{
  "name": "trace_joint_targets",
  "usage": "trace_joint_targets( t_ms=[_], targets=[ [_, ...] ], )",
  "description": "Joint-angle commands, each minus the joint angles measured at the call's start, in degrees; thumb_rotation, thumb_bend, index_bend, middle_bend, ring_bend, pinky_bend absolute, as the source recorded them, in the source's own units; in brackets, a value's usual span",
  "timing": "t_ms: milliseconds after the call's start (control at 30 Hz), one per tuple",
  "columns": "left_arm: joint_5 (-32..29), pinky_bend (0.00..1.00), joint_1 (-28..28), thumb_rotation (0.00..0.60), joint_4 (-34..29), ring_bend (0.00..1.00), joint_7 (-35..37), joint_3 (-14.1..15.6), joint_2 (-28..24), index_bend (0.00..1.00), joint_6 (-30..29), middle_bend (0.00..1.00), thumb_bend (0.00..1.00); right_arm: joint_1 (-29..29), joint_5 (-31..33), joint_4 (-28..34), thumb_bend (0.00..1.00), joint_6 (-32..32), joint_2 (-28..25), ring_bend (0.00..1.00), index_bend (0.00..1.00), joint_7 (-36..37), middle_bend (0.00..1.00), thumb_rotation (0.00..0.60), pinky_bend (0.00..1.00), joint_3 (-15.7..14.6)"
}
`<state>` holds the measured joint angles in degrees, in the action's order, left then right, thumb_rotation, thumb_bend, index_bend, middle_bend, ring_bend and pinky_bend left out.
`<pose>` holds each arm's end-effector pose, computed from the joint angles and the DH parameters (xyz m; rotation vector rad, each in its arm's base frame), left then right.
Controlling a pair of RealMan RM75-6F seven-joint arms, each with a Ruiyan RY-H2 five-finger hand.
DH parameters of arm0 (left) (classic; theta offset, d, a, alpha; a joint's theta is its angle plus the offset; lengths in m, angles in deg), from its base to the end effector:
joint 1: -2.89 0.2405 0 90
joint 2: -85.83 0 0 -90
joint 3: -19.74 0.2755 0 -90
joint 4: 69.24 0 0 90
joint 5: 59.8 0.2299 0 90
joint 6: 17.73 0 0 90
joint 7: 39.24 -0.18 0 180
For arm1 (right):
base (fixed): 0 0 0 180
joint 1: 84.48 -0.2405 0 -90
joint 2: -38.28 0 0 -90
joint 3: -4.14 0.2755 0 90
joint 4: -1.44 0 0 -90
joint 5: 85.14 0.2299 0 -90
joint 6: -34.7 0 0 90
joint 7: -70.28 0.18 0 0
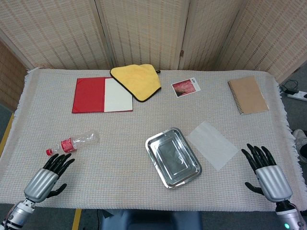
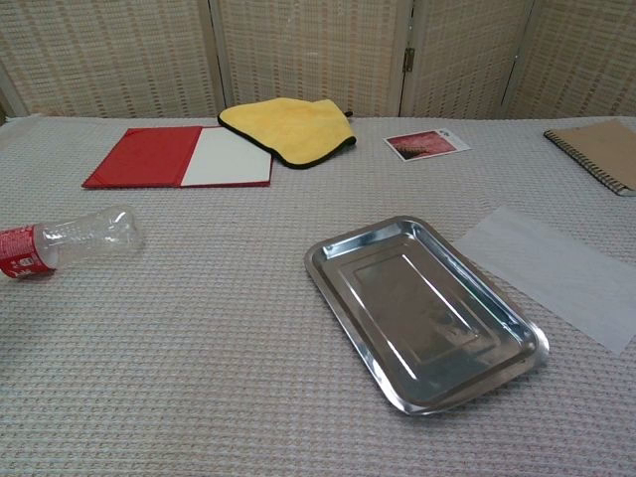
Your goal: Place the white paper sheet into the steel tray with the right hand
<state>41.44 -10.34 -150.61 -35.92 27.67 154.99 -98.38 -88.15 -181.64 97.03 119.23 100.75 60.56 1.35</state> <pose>-0.3216 0.2158 0.0757 -1.8729 -0.8405 -0.9041 -0.3104 -0.1862 0.1237 1.6340 -0.7978 0.8183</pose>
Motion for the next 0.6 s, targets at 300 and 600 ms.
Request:
trace_joint_targets(
  t_ms=[300, 600],
  targets=[
    [-0.06, 0.00, -0.21, 0.600, 0.00, 0.00, 0.20, -0.08, 0.23, 0.04, 0.35, 0.00, 0.39, 0.05, 1.36, 0.11, 0.00, -0.52, -0.10, 0.00, 0.00, -0.33, 0.00, 0.583, 0.00, 0.40],
    [-0.56, 0.00, -1.04, 0.600, 0.42, 0.00, 3.44, -0.27, -0.23, 0.04, 1.21, 0.00, 0.39, 0.38, -1.48, -2.04, 0.18, 1.99, 0.37, 0.00, 0.00, 0.17, 0.00, 0.591, 0.00, 0.30]
  ],
)
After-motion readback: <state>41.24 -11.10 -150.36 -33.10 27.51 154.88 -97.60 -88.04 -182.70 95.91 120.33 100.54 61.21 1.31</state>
